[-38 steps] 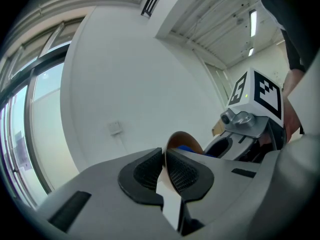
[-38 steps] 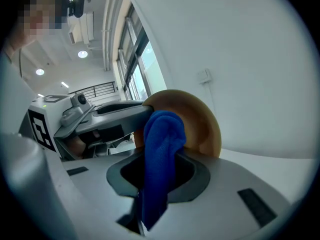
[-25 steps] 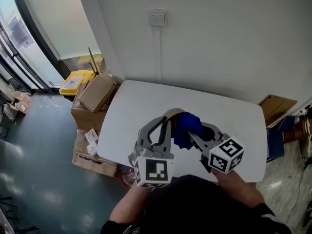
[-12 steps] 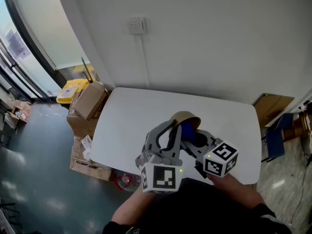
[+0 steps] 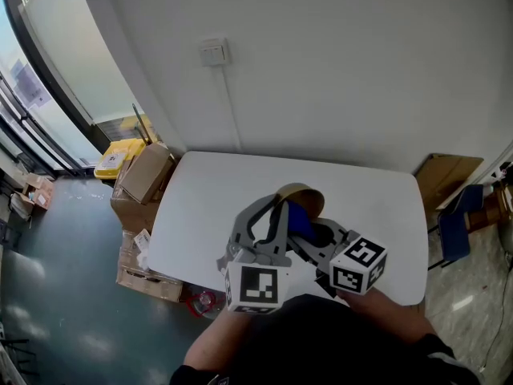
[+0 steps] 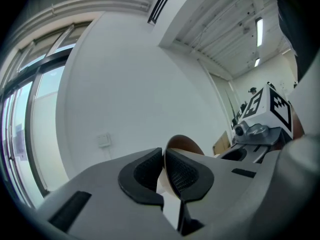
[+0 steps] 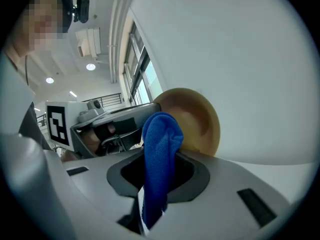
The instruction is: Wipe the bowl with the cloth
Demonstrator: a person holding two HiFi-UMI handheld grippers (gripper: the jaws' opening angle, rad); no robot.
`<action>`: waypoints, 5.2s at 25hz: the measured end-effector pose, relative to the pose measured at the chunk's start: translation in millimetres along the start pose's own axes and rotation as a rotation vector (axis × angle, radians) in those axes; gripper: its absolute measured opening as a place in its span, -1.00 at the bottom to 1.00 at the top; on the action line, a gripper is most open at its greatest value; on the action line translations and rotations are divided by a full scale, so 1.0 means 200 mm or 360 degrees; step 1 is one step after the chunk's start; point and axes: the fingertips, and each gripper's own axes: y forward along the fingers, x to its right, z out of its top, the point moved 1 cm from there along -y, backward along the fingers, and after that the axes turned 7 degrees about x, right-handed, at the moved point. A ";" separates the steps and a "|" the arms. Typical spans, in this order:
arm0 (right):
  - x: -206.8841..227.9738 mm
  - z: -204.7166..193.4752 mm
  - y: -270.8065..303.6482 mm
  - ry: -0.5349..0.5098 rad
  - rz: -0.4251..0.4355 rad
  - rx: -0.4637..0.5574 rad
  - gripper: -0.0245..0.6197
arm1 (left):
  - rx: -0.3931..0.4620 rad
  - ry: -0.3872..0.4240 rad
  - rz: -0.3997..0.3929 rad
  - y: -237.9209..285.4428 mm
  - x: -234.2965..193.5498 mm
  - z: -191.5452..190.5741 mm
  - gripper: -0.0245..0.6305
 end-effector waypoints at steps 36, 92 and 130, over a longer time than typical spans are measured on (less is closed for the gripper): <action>0.03 0.28 -0.18 -0.0125 0.0094 0.0320 -0.69 | 0.0322 -0.0496 -0.0062 0.06 -0.24 0.30 -0.86; -0.20 0.37 -0.36 -0.1182 0.0633 -0.0037 -0.71 | -0.0128 0.0395 -0.1604 -0.30 0.43 0.42 -0.85; -0.44 0.24 -0.35 -0.0628 0.0972 0.0207 -0.72 | -0.0238 0.0048 -0.0637 0.00 -0.21 0.17 -0.86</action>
